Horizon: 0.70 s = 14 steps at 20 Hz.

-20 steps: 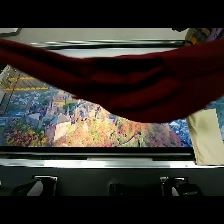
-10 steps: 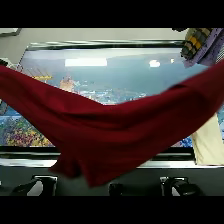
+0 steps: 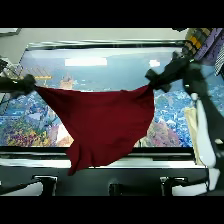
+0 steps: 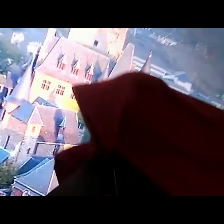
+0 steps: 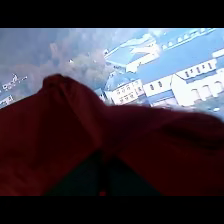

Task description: Fold the clothes and pants, and hang the long-sleeved shirts on hangers.

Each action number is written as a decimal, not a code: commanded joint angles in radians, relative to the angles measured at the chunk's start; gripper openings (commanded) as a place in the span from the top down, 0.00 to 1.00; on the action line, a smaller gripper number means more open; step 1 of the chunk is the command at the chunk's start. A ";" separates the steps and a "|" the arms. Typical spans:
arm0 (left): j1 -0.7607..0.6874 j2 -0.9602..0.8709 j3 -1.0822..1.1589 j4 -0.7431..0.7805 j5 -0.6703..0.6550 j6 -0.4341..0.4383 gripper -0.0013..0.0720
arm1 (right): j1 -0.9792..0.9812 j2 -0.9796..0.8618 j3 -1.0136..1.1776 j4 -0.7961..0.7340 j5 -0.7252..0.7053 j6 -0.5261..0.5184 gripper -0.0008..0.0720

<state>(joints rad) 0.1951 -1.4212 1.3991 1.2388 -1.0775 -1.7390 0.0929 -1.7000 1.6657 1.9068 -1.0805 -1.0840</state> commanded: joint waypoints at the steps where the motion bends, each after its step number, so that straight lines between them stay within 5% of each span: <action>1: -0.016 -0.180 -0.024 -0.007 0.043 0.011 0.96 | 0.000 -0.150 0.001 0.177 0.120 -0.001 0.90; 3: -0.016 -0.222 -0.025 -0.015 0.039 0.011 0.96 | -0.010 -0.148 0.001 0.202 0.130 -0.014 0.74; 6: -0.014 -0.222 -0.024 -0.015 0.034 0.011 0.96 | -0.079 -0.103 0.002 0.338 -0.018 -0.246 0.49; 10: -0.014 -0.188 -0.024 -0.015 -0.023 0.035 0.96 | -0.204 0.106 -0.037 0.170 -0.351 -0.445 0.48; 14: -0.014 -0.158 -0.024 -0.015 -0.119 0.038 0.96 | -0.285 0.433 -0.396 0.159 -0.318 -0.406 0.47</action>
<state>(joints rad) 0.1818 -1.5955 1.3750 1.2232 -1.1210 -1.7084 -0.1390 -1.4662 1.4784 2.0750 -1.3563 -1.4689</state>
